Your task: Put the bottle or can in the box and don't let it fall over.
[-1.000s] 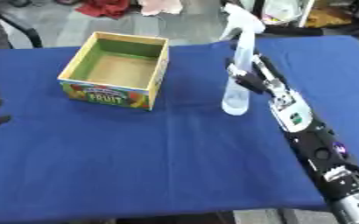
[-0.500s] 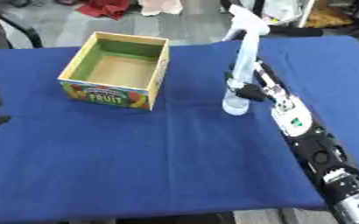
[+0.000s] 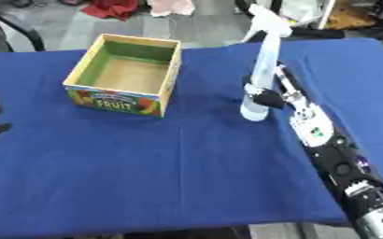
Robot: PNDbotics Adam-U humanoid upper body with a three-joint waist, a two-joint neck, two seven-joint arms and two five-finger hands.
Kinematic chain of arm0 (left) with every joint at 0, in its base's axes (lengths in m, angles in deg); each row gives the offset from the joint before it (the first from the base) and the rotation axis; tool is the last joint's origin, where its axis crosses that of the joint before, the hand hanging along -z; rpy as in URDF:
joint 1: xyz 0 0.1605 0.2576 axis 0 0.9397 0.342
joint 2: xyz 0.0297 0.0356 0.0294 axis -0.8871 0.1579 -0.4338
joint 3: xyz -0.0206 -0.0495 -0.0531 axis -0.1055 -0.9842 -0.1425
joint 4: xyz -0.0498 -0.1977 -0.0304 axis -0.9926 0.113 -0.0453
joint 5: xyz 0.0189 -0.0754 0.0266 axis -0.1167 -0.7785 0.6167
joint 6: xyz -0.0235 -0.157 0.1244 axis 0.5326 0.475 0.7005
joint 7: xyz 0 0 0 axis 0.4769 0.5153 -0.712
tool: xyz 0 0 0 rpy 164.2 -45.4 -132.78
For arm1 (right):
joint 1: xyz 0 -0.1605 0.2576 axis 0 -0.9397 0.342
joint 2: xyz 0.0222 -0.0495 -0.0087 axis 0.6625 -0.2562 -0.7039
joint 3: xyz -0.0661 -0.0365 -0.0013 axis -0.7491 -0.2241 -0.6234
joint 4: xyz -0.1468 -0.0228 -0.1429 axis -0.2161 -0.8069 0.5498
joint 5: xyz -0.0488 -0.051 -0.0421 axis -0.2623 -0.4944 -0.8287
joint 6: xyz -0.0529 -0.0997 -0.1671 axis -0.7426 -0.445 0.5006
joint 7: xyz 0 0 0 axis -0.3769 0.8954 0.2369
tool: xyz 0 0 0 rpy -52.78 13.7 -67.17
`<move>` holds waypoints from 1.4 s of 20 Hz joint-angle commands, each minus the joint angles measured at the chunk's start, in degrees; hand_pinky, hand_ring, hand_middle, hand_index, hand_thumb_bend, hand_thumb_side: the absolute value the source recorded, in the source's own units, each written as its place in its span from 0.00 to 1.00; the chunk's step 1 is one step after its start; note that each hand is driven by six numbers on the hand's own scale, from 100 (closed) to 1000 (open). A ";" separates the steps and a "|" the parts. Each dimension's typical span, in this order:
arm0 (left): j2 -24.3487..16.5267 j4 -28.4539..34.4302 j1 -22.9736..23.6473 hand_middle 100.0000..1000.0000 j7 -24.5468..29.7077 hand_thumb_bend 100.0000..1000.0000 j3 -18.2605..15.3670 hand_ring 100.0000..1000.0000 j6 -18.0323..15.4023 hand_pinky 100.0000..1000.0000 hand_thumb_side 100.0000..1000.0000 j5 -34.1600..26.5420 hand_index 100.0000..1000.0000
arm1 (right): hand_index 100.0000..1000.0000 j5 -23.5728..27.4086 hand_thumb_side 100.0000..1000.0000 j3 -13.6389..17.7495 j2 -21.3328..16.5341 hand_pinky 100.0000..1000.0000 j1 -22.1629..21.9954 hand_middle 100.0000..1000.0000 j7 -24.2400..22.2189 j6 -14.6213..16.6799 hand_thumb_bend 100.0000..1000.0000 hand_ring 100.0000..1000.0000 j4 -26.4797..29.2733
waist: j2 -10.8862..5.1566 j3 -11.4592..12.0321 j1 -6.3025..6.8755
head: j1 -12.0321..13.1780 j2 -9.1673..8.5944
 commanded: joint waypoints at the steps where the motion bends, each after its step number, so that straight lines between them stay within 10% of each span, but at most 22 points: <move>1: -0.67 0.98 -0.74 0.93 0.01 0.47 0.07 0.93 -0.09 0.81 0.81 -0.22 0.85 | 0.19 2.06 0.22 0.25 -1.14 0.86 0.67 0.75 3.07 -0.33 0.00 0.82 0.35 | -0.47 0.00 0.14 | -0.17 -0.12; 17: -0.51 0.88 -0.78 0.93 0.39 0.47 0.43 0.93 -0.08 0.81 0.81 -0.32 0.85 | 0.15 10.00 0.26 -1.76 1.61 0.84 7.46 0.73 5.24 -0.57 0.00 0.80 3.30 | -0.59 1.10 0.01 | -1.55 -0.12; 26: -0.04 0.67 -2.15 0.93 1.56 0.47 1.57 0.93 -0.14 0.81 0.81 -0.55 0.85 | 0.18 4.41 0.26 -1.41 7.01 0.87 17.08 0.79 4.62 -1.65 0.00 0.88 -2.02 | 0.63 5.50 0.07 | -5.75 -0.12; 27: -0.01 0.68 -2.42 0.93 1.76 0.47 1.79 0.93 -0.19 0.81 0.81 -0.60 0.85 | 0.19 3.61 0.02 -1.27 7.94 0.88 17.73 0.80 4.71 -1.44 0.00 0.89 -2.48 | 0.90 6.45 0.04 | -6.49 -0.12; 28: 0.01 0.69 -2.76 0.93 1.96 0.47 2.00 0.93 -0.22 0.81 0.81 -0.66 0.85 | 0.19 2.84 0.26 -1.28 8.79 0.88 18.24 0.80 4.77 -1.18 0.00 0.89 -2.85 | 1.18 7.37 -0.01 | -7.27 -0.12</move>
